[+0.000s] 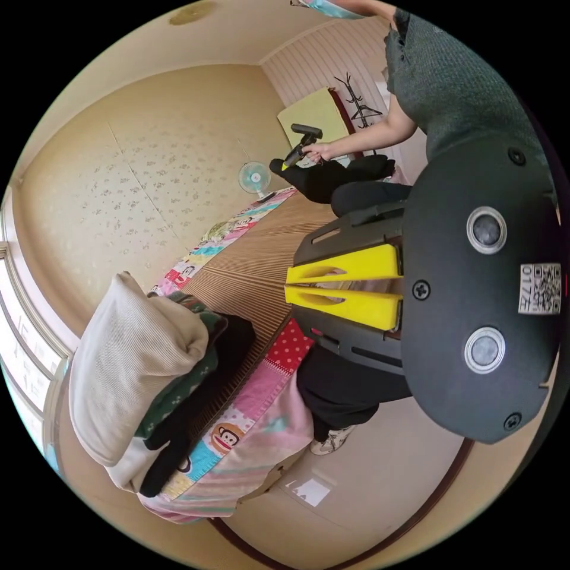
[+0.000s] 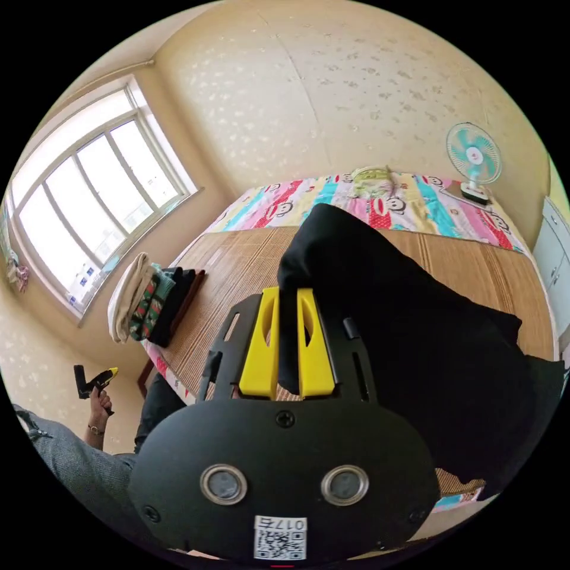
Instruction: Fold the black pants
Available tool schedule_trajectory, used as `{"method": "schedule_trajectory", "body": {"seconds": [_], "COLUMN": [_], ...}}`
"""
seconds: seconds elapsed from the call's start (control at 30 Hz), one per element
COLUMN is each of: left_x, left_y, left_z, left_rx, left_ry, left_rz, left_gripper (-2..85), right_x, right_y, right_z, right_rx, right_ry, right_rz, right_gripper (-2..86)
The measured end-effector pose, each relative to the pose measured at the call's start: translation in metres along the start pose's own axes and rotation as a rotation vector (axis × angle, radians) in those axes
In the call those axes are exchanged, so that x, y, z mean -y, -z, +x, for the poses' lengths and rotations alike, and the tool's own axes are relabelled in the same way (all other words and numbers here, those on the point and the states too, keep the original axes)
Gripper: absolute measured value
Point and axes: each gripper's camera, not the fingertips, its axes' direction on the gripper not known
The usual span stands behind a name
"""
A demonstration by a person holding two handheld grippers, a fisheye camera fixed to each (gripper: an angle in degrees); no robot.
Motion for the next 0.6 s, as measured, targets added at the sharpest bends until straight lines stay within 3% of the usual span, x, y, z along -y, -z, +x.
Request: {"method": "schedule_trajectory", "body": {"seconds": [0.3,0.47,0.6], "left_x": [-0.019,-0.024,-0.036], "left_y": [0.017,0.014,-0.008], "left_z": [-0.05,-0.046,-0.03], "left_rx": [-0.133,-0.221,-0.306], "left_ry": [0.013,-0.055,-0.13], "left_rz": [-0.03,-0.085,-0.205], "left_gripper": [-1.0,-1.0,-1.0], "right_x": [-0.046,-0.095,-0.131], "right_y": [-0.231,-0.294,-0.318], "right_z": [-0.22,-0.295,-0.298], "right_rx": [0.329,0.138,0.041], "right_ry": [0.284,0.384,0.305], "right_rz": [-0.466,-0.592,-0.61], "right_gripper": [4.2,6.0,6.7]}}
